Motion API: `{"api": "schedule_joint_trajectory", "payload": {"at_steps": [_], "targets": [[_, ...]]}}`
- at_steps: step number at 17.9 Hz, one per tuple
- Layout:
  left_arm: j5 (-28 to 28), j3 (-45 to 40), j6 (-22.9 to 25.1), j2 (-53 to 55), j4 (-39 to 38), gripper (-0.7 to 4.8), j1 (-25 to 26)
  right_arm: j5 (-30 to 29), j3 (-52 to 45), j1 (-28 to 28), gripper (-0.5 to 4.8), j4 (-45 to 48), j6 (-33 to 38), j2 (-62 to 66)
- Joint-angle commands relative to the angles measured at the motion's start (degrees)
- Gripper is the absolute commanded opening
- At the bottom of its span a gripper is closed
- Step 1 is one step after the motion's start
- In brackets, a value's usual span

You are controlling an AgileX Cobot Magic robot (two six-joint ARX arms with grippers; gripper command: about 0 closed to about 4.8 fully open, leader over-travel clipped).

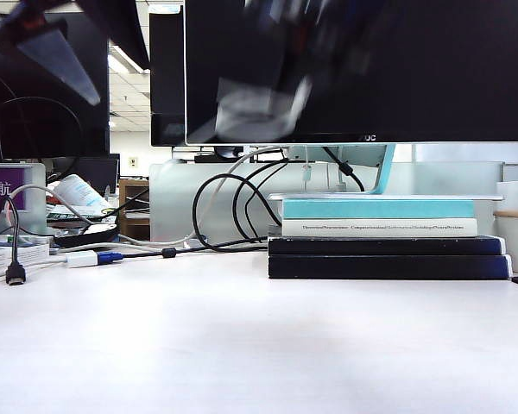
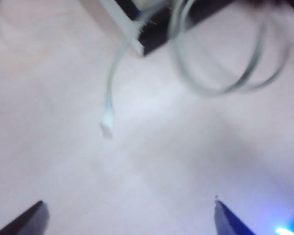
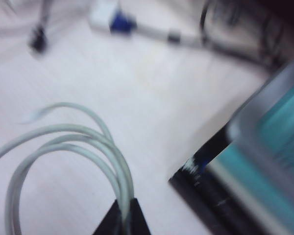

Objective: Unfold the white charging cable into a straight cable.

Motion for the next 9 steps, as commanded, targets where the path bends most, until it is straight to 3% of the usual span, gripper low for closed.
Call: {"api": "schedule_joint_trajectory", "payload": {"at_steps": [1,3,6,7,9], "targets": [[9.29,0.15,0.42,-3.39,-0.74,4.79,-0.02,-1.57,0.31,0.09,-0.02,-3.3,-2.71,-9.53],[12.28,0.15,0.33,-5.29,-0.07,4.79,-0.02,-1.16,0.09,0.09,-0.02,-7.23,-5.92,-13.68],[21.24,0.15,-0.35,-8.11,1.77,4.79,-0.02,-1.05,0.02,0.09,-0.02,-9.97,-8.33,-16.76],[25.62,0.15,-1.6,-9.05,3.15,4.79,-0.02,-0.98,0.02,0.09,-0.02,-10.56,-8.57,-17.55],[28.39,0.17,-4.52,-10.21,6.19,4.79,-0.04,-1.66,0.04,0.11,-0.02,-10.95,-8.9,-18.6]]}}
